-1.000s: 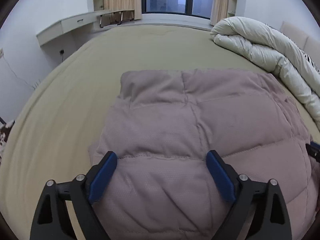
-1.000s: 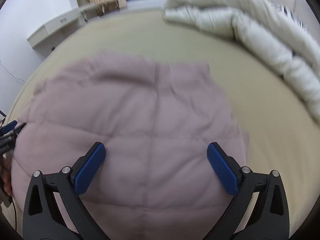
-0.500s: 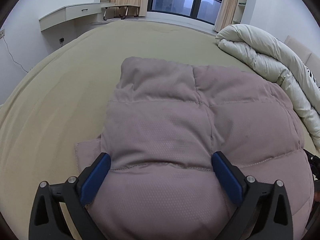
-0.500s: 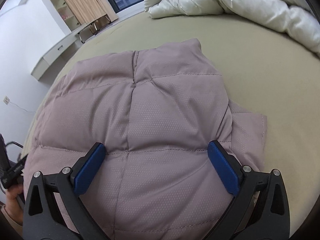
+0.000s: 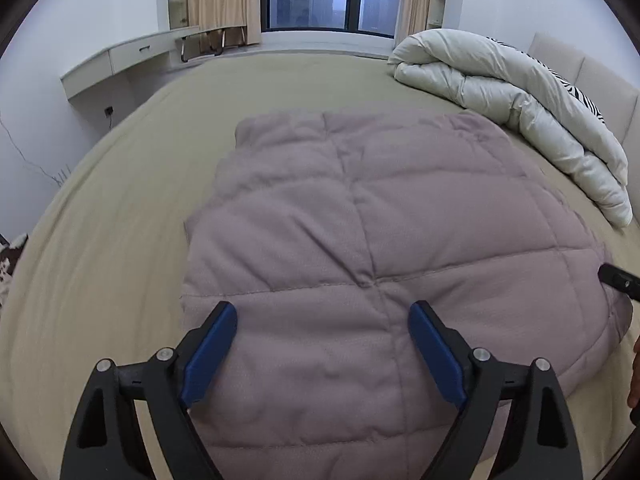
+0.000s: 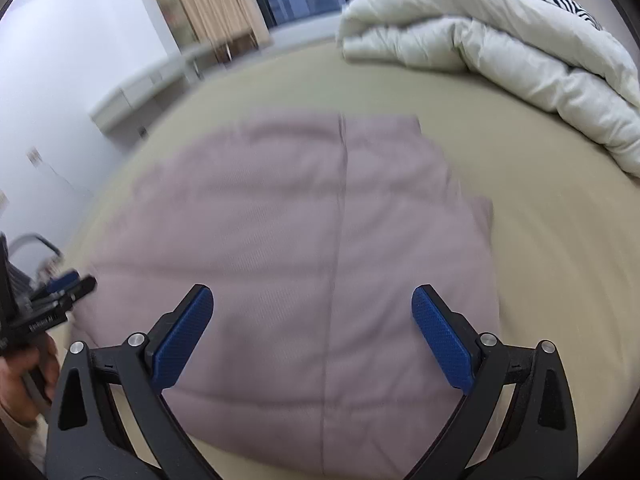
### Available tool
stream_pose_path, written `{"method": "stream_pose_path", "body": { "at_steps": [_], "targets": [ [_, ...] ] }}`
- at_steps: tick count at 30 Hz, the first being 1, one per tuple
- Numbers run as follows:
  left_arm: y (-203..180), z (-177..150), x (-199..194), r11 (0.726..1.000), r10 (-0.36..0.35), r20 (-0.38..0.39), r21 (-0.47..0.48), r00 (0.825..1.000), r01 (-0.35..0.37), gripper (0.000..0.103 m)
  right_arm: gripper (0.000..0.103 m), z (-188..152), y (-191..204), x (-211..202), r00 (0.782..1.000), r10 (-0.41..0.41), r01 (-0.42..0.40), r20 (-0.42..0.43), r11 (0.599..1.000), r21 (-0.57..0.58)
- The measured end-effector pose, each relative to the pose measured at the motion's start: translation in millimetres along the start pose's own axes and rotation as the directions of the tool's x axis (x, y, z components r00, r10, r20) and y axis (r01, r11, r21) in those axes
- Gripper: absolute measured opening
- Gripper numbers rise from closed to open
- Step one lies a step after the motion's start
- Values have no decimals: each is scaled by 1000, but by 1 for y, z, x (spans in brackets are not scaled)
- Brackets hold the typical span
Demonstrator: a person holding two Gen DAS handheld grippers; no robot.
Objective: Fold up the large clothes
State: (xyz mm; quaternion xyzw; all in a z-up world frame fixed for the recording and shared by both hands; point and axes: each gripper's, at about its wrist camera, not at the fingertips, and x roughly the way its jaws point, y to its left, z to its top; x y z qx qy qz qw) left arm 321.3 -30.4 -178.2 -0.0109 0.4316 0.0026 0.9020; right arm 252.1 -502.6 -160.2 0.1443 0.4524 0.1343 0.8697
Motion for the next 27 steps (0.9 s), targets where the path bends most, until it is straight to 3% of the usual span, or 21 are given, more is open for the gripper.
{"method": "stream_pose_path", "body": {
  "at_steps": [3,10,16,18,20,24,27],
  "targets": [
    [12,-3,11,997,-40,-2,-59,999,40,98,101,-34,-8,13,1000,-1,1,-9,1000,31],
    [16,-6,24,996,-68,-4,-58,998,67,103,103,-28,-20,44,999,49,-49,-7,997,65],
    [21,-4,26,993,-94,-16,-68,995,93,103,103,-38,-12,42,999,40,-40,20,999,34],
    [22,1,13,993,-82,-36,-93,996,79,97,103,-31,-9,39,999,36,-35,-22,999,29],
    [24,7,-14,989,-99,8,-107,995,99,94,103,-13,2,26,996,-21,23,-87,999,23],
    [17,30,-30,987,-98,60,-123,993,105,94,103,13,44,-5,999,6,-3,46,998,-67],
    [2,51,-11,997,-40,20,-66,999,41,94,103,36,84,19,1000,1,-1,1,984,-177]
  ]
}}
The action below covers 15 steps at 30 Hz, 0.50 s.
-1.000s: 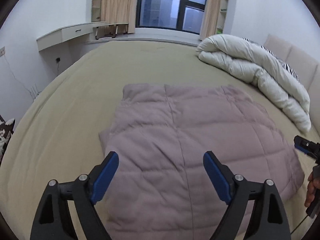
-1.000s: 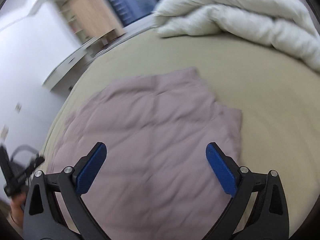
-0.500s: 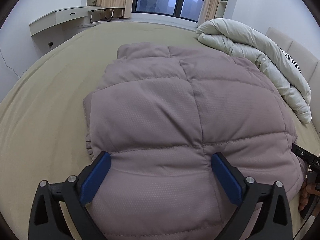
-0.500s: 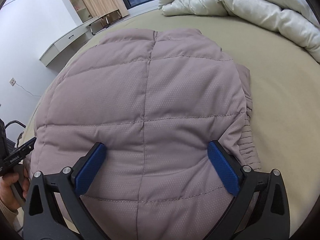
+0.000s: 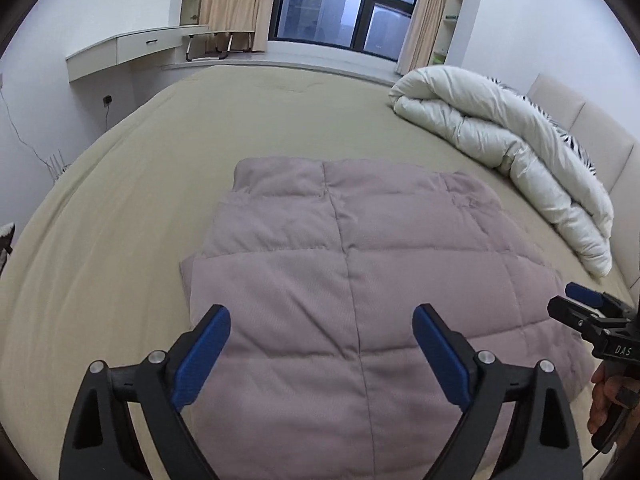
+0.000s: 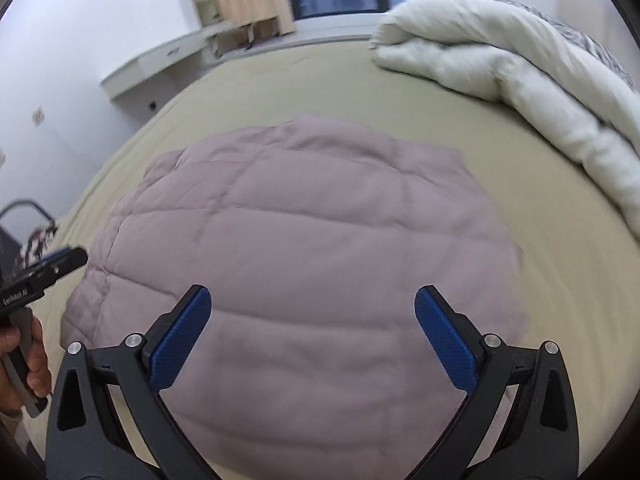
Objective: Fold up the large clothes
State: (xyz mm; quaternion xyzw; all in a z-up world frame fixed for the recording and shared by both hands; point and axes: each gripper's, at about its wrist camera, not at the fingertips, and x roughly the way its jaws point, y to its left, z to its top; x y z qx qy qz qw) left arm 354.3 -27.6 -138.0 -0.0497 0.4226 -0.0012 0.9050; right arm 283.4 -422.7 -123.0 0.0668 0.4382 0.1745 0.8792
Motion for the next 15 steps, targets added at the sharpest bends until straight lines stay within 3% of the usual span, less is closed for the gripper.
{"method": "stream_pose_path", "body": {
  "at_steps": [3,5,8,10,13,15],
  "targets": [
    [-1,5,36,999,51,-76,16,996,-49,95,103,15,10,50,994,2,-5,-106,1000,-24],
    [1,0,46,998,64,-86,14,994,-63,101,103,15,7,63,996,2,-4,-91,1000,-13],
    [4,-5,39,999,51,-66,0,997,-51,99,103,17,8,68,995,-7,5,-101,1000,-23],
    [17,-9,19,998,6,-32,-54,999,-8,92,103,22,1,58,995,32,-33,-98,999,-2],
    [55,-17,-15,986,-46,32,-160,998,51,92,103,18,-37,9,990,124,-130,60,985,112],
    [85,-19,-28,969,-74,40,-235,996,82,97,103,14,-86,-16,975,176,-205,135,946,250]
  ]
}}
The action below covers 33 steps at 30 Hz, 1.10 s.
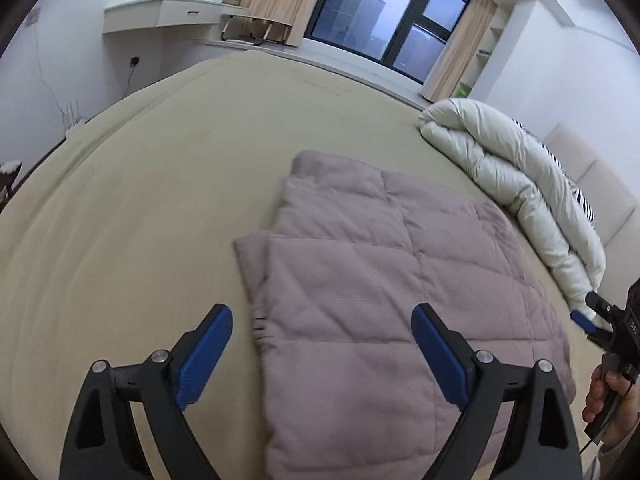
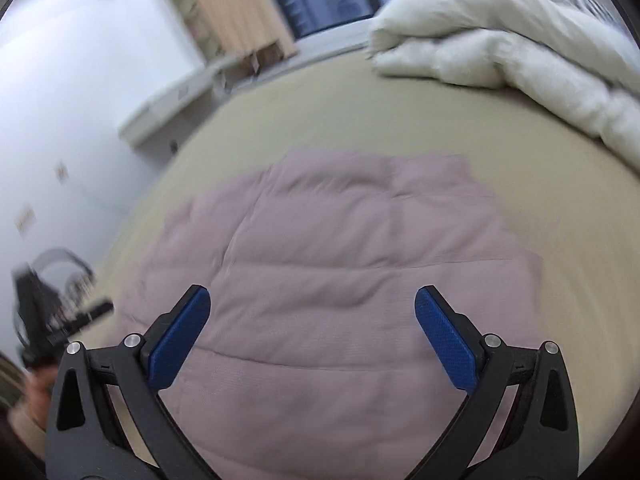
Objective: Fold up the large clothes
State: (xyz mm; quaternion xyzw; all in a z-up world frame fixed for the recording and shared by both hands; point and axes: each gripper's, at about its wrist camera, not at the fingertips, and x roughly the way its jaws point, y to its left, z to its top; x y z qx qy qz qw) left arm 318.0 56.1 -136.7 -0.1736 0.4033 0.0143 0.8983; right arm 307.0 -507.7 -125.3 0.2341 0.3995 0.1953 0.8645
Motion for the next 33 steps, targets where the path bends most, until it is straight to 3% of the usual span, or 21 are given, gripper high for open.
{"method": "stream_pose_path", "body": {
  "at_steps": [4,8,11,14,19,23,26,29,33],
  "targets": [
    [61,4,-1,980,-97,-72,-182,993,82,99,103,5,-81,-29,998,60,-55,-17,978,202],
    [91,-6,28,900,-292,-169,-382,941,211,98,103,-10,-148,-24,985,159,-122,-71,921,369],
    [77,-6,39,913,-302,-215,-344,929,217,98,103,-27,-170,-4,967,211,-130,-140,889,439],
    [62,-3,58,910,-327,-266,-346,907,227,98,103,-33,-171,13,954,237,-143,-182,897,418],
    [66,8,87,862,-414,-289,-428,863,270,97,103,-22,-164,40,924,311,-200,-222,888,414],
    [60,16,99,852,-448,-322,-435,834,290,97,103,-9,-153,73,904,324,-204,-278,900,384],
    [52,14,104,826,-504,-327,-454,800,335,82,103,-2,-139,94,894,334,-216,-297,904,369],
    [47,9,110,821,-527,-332,-437,782,368,79,103,3,-125,113,875,359,-246,-325,908,340],
    [57,8,115,784,-568,-322,-491,757,380,76,103,1,-112,121,851,385,-278,-358,907,315]
  ]
}}
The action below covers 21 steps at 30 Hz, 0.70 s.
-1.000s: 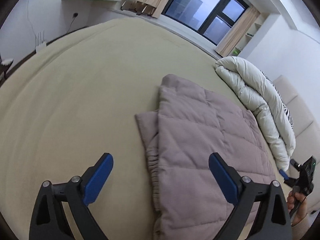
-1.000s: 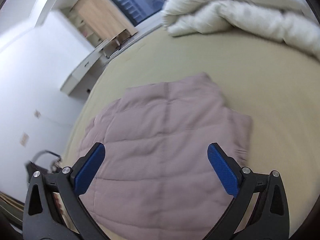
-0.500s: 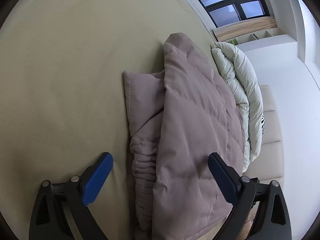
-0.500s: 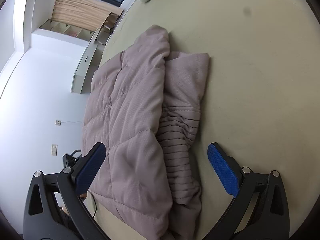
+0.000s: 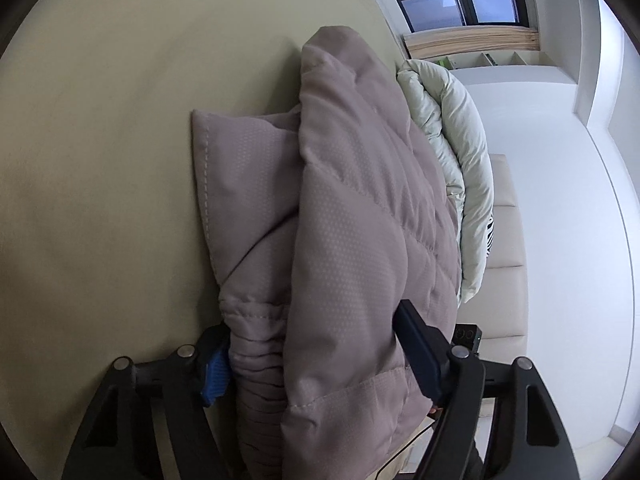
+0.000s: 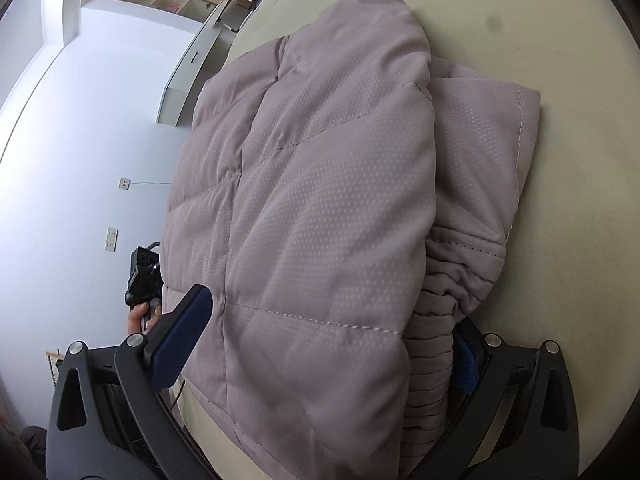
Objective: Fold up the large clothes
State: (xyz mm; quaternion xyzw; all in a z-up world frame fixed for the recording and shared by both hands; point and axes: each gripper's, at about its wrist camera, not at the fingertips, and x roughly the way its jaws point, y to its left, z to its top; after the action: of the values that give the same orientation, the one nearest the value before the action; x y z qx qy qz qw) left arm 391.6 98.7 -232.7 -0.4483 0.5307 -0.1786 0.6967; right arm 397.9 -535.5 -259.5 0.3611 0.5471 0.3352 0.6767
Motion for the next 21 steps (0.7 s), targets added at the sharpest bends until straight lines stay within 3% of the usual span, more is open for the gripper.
{"method": "stream_pose_path", "body": {
  "at_steps": [3,6,7,11,14,21],
  "targets": [
    [-5,-1,3,1000,10,13,2,1000,-10,76,103,-2,1,4,1000,14,-14,22,1000,10],
    [-13,-2,9,999,34,19,24,999,-34,76,102,5,8,17,999,-25,25,20,1000,-8],
    [-15,-2,11,999,34,21,26,999,-35,71,101,9,9,21,999,-35,35,18,999,-7],
    [-22,-3,10,998,46,29,51,999,-47,51,75,15,11,26,999,-49,49,23,999,17],
    [-31,-2,4,995,66,28,77,997,-68,40,62,14,17,22,997,-67,67,47,998,3],
    [-62,-12,-16,977,92,56,187,994,-101,27,45,11,44,11,991,-92,96,100,995,-29]
  ]
}}
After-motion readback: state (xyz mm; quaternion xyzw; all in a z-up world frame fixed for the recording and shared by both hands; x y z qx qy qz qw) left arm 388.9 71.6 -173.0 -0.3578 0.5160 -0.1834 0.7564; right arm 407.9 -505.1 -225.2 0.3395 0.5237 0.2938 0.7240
